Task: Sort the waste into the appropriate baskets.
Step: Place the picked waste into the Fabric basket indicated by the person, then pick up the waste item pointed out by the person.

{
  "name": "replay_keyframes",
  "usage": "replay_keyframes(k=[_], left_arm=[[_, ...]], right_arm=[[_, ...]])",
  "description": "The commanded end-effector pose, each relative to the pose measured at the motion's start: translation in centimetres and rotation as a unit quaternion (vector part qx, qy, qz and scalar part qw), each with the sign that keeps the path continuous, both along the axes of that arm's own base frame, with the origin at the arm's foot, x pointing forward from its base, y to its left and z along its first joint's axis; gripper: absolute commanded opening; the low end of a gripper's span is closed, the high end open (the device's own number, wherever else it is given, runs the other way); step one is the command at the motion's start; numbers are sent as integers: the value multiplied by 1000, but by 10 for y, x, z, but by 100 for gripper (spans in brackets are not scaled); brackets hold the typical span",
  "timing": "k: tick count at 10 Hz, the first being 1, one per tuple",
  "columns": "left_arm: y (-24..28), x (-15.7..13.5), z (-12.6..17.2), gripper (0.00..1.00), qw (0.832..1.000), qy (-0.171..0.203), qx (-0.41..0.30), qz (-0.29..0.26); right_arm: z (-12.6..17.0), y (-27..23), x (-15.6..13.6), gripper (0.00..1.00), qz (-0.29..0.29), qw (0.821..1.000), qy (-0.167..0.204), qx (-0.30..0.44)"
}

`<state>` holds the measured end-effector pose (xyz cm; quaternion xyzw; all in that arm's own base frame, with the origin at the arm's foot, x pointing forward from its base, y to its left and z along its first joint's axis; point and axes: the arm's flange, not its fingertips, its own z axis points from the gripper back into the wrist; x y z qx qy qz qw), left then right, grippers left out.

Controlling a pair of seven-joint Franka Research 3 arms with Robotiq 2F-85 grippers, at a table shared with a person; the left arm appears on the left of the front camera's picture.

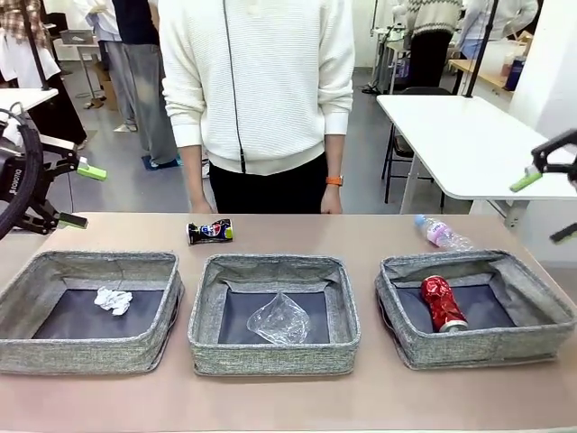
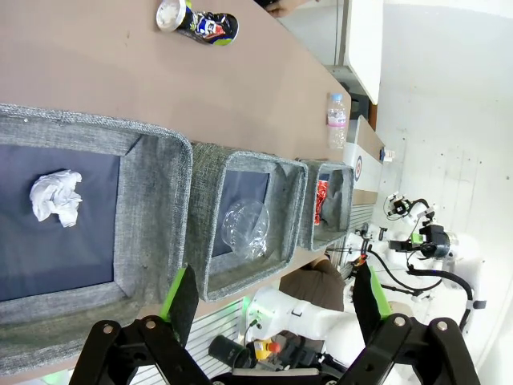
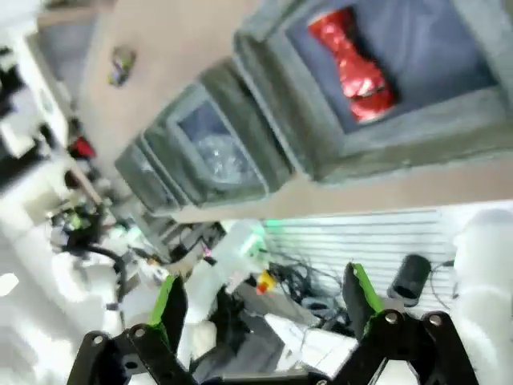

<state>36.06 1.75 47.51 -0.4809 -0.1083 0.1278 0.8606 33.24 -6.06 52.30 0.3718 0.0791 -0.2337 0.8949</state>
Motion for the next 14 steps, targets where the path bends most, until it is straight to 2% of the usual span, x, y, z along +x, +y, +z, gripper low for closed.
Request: replay_keyframes(k=[1,14], left_arm=[[-1,0,-2,100,1000,-11,-11,-3],[-1,0,-2,100,1000,-11,-11,-3]], right_arm=[[61,44,8,100,49,998,-37,5],[61,44,8,100,49,998,-37,5]])
